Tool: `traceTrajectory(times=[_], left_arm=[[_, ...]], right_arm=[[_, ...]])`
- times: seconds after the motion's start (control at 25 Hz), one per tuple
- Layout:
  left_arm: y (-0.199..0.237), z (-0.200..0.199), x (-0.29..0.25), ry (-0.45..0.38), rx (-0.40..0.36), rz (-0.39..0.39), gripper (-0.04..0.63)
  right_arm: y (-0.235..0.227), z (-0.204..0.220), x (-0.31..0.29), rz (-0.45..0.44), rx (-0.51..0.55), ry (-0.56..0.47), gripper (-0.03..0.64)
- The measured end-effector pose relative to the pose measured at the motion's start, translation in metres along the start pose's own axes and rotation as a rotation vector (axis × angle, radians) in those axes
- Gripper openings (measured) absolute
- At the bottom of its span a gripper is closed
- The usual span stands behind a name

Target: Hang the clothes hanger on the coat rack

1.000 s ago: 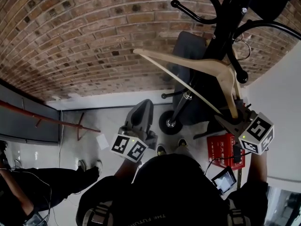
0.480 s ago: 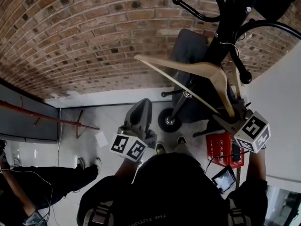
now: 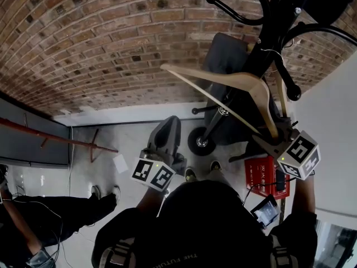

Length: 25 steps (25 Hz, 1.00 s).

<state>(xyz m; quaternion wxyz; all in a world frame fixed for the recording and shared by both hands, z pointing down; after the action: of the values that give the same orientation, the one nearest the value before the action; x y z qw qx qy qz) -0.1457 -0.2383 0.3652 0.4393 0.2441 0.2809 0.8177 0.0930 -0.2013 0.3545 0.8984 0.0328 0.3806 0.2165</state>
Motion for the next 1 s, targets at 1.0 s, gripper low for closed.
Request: traceTrajectory(times=[1.0], left_arm=[[-0.005,0.004,0.005,0.013,-0.003,-0.001,0.020]], right_arm=[[-0.024,0.000,0.009,0.200,-0.004,-0.065,0.084]])
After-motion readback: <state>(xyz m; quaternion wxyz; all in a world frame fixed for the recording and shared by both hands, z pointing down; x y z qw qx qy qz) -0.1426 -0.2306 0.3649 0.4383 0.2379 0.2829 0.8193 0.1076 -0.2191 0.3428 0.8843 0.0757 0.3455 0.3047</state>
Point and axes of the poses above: the fingertips, and each gripper's own axes: x backward along the fingers, y to its left, z out of its underside, the point moved 2 cm from there along x, backward along the fingers, and after that the axes turned 14 degrees about x, right-handed, at the moved point
